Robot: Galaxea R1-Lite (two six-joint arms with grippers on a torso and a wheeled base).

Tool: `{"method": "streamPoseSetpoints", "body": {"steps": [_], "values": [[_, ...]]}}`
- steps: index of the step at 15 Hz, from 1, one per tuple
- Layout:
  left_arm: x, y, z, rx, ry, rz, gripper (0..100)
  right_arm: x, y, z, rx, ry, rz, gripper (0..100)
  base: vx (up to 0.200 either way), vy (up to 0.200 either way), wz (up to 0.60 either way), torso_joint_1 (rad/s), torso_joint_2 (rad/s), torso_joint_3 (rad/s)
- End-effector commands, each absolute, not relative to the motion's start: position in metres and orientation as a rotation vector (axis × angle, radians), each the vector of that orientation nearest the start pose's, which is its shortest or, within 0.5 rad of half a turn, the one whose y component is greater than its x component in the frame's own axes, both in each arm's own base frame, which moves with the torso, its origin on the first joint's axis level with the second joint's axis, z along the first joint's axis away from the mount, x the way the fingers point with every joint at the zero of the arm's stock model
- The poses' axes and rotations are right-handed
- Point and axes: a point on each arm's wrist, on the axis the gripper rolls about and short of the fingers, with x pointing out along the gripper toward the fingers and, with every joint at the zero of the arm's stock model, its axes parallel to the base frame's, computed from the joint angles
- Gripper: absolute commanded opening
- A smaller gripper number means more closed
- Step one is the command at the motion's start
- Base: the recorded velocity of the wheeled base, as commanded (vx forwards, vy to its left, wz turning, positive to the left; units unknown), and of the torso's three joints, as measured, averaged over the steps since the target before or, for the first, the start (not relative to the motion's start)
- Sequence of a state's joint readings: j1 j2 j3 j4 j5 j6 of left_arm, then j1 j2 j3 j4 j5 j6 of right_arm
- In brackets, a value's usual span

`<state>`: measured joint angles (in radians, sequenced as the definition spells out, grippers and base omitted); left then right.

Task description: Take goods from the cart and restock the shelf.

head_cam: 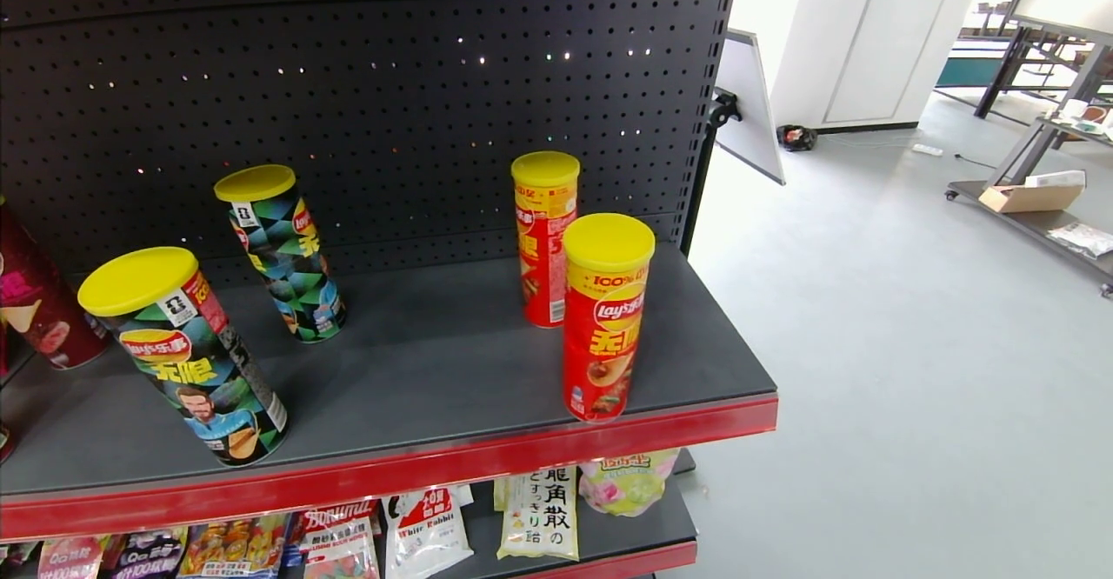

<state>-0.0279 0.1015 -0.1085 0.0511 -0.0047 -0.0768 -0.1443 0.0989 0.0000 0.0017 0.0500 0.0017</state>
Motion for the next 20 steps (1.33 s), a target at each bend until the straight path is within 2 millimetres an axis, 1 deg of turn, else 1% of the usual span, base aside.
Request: {"method": "streamPoseSetpoints", "body": {"steps": [1, 2, 7, 8, 10, 15, 17, 20], "values": [[-0.0186, -0.0005, 0.0818, -0.045, 0.030, -0.085, 100, -0.0149, 0.0033, 0.0772, 0.010, 0.101, -0.093, 100, 0.000, 0.000, 0.00, 0.000, 0.00, 0.000], [-0.0187, -0.0005, 0.0820, -0.046, 0.031, -0.085, 100, -0.0149, 0.0033, 0.0772, 0.011, 0.101, -0.094, 100, 0.000, 0.000, 0.00, 0.000, 0.00, 0.000], [-0.0187, -0.0005, 0.0814, -0.069, 0.035, -0.086, 100, -0.0149, 0.0033, 0.0772, 0.011, 0.101, -0.094, 100, 0.000, 0.000, 0.60, 0.002, 0.00, 0.001], [-0.0187, -0.0004, 0.0820, -0.109, 0.034, -0.080, 100, -0.0149, 0.0033, 0.0772, 0.011, 0.101, -0.094, 100, 0.000, 0.000, 0.00, 0.000, 0.00, 0.000], [-0.0187, -0.0001, 0.0820, -0.127, 0.033, -0.066, 100, -0.0149, 0.0033, 0.0772, 0.011, 0.101, -0.094, 100, 0.000, 0.000, 0.00, 0.000, 0.00, 0.000], [-0.0186, -0.0002, 0.0817, -0.118, 0.033, -0.070, 100, -0.0148, 0.0032, 0.0775, 0.012, 0.104, -0.091, 100, 0.000, 0.000, 0.00, 0.000, 0.00, 0.000], [-0.0184, 0.0000, 0.0816, -0.113, 0.028, -0.064, 100, -0.0150, 0.0029, 0.0772, 0.007, 0.101, -0.063, 100, 0.000, 0.000, 0.00, 0.000, 0.00, 0.000], [-0.0197, -0.0005, 0.0816, -0.091, 0.021, -0.060, 100, -0.0151, 0.0032, 0.0778, -0.028, 0.097, -0.052, 100, 0.000, 0.000, 0.00, 0.000, 0.00, 0.000]]}}
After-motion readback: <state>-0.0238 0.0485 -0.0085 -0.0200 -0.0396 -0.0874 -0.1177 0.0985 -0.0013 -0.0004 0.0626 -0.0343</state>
